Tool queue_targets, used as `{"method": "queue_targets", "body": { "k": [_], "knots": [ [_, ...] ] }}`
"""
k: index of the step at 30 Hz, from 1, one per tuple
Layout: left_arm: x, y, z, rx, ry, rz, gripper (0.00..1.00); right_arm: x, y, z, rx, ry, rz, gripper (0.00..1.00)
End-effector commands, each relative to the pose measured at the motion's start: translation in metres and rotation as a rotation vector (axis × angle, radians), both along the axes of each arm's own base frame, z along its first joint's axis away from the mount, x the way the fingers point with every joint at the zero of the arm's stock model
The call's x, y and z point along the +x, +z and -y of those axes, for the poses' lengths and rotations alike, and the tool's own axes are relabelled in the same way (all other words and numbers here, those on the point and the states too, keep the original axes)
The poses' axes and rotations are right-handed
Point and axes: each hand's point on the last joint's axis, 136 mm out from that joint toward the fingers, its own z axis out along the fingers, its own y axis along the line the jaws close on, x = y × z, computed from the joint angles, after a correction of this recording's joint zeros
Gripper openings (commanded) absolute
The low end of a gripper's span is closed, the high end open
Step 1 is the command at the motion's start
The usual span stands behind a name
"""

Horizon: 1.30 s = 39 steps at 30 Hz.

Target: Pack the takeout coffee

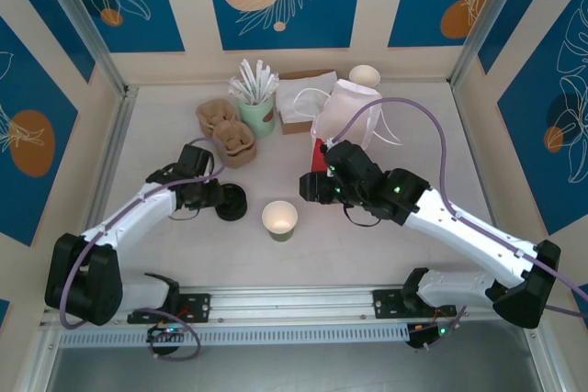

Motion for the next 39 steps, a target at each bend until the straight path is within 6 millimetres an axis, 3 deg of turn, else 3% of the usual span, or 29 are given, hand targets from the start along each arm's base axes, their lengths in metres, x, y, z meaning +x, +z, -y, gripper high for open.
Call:
{"method": "queue_targets", "body": {
  "k": [1,10,14,27,32,39],
  "knots": [
    [0.005,0.016,0.002,0.005,-0.009,0.031,0.20,-0.005,0.005,0.000,0.032,0.021,-0.011,0.49],
    [0.004,0.045,0.001,-0.010,-0.007,0.083,0.16,-0.010,0.024,-0.006,0.133,0.047,-0.021,0.49],
    [0.001,0.073,0.004,-0.033,-0.017,0.125,0.16,-0.015,0.039,-0.014,0.200,0.073,-0.035,0.48],
    [-0.025,0.171,0.045,-0.090,-0.189,0.268,0.15,-0.021,0.073,-0.043,0.290,0.149,-0.029,0.51],
    [-0.032,0.184,0.055,-0.103,-0.226,0.299,0.14,-0.018,0.075,-0.054,0.267,0.158,-0.017,0.54],
    [-0.037,0.186,0.064,-0.119,-0.243,0.311,0.13,-0.013,0.076,-0.075,0.276,0.186,-0.043,0.55]
  ]
}}
